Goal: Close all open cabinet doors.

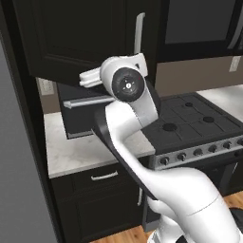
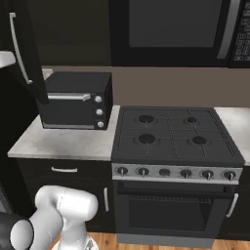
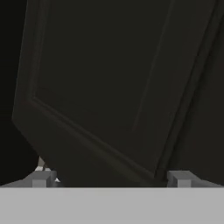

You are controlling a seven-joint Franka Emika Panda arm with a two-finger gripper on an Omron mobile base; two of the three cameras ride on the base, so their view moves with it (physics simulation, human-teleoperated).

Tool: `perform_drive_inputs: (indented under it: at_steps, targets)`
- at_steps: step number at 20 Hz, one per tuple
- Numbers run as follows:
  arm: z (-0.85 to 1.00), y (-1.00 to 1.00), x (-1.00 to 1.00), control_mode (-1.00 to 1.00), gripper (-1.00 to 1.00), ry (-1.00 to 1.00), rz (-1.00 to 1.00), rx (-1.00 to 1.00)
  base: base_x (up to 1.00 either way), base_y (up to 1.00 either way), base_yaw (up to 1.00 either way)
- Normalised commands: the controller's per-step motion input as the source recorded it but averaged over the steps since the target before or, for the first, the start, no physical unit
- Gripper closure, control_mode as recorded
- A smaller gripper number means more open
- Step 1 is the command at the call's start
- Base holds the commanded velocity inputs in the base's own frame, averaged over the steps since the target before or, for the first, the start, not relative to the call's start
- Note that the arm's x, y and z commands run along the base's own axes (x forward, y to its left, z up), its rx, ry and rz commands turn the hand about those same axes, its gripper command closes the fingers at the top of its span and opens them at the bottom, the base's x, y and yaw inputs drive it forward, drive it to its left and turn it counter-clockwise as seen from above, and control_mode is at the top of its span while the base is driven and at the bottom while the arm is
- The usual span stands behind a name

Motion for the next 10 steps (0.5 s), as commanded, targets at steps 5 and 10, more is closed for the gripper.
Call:
perform_drive_inputs:
  at_steps: [5, 10]
  targets:
    - [-0.16, 0.32, 0.90, -1.00, -1.00, 0.02, 0.06, 0.00, 0.00, 0.00, 0.00]
    - [-0.25, 0.14, 0.99, -1.00, -1.00, 0.01, 0.05, 0.00, 0.00, 0.00, 0.00]
